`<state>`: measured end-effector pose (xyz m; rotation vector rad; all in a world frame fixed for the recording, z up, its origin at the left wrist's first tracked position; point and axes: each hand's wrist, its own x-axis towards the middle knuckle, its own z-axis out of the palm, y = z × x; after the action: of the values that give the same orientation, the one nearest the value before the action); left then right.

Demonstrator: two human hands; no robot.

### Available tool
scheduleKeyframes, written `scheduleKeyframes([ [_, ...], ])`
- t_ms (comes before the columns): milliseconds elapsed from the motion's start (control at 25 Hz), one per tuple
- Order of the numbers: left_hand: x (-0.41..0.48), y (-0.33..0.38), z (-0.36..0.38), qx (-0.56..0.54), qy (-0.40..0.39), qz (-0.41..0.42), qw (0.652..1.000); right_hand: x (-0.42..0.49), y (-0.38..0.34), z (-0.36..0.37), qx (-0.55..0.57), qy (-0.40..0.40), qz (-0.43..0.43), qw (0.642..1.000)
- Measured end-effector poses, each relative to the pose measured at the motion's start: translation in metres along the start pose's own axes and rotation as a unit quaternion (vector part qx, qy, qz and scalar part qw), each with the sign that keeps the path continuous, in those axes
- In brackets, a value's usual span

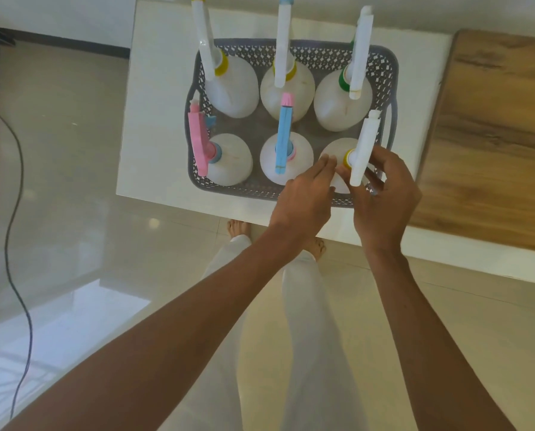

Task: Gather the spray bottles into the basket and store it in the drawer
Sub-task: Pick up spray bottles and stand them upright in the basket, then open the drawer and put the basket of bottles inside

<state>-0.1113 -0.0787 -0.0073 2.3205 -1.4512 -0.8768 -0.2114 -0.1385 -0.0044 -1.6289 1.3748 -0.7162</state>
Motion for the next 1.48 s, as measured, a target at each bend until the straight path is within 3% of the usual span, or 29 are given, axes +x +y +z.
scheduleKeyframes([
  [200, -0.075, -0.024, -0.011, -0.087, 0.106, -0.020, 0.990, -0.001, 0.002, 0.002, -0.015, -0.004, -0.014, 1.000],
  [280, -0.115, -0.053, -0.007, -0.137, 0.131, -0.092, 0.978, -0.010, 0.008, 0.002, -0.016, -0.002, 0.000, 1.000],
  [400, -0.152, -0.114, -0.002, -0.226, 0.178, -0.252, 0.924, -0.038, 0.021, -0.001, -0.023, 0.058, 0.022, 0.998],
  [480, -0.158, -0.170, -0.007, -0.190, 0.213, -0.310, 0.907, -0.066, 0.031, -0.001, -0.026, 0.119, 0.051, 0.991],
  [600, -0.142, -0.265, -0.023, -0.129, 0.185, -0.373, 0.900, -0.114, 0.050, 0.006, -0.030, 0.186, 0.106, 0.976],
  [720, -0.114, -0.321, -0.036, -0.238, 0.153, -0.347, 0.894, -0.158, 0.063, 0.014, -0.037, 0.204, 0.146, 0.967],
  [960, -0.111, -0.353, -0.043, -0.347, 0.179, -0.352, 0.851, -0.198, 0.077, 0.036, -0.068, 0.128, 0.202, 0.969],
  [1080, -0.111, -0.354, -0.037, -0.348, 0.199, -0.341, 0.851, -0.190, 0.084, 0.037, -0.125, 0.045, 0.142, 0.981],
  [1160, -0.115, -0.357, -0.036, -0.323, 0.184, -0.328, 0.869, -0.179, 0.086, 0.037, -0.188, -0.003, 0.090, 0.978],
  [1320, -0.128, -0.361, -0.042, -0.303, 0.142, -0.338, 0.880, -0.167, 0.089, 0.040, -0.317, -0.097, 0.002, 0.943],
  [1400, -0.139, -0.347, -0.040, -0.213, 0.153, -0.349, 0.899, -0.170, 0.091, 0.042, -0.374, -0.128, -0.022, 0.918],
  [1480, -0.155, -0.325, -0.027, -0.017, 0.166, -0.269, 0.949, -0.178, 0.094, 0.043, -0.415, -0.154, -0.030, 0.896],
])
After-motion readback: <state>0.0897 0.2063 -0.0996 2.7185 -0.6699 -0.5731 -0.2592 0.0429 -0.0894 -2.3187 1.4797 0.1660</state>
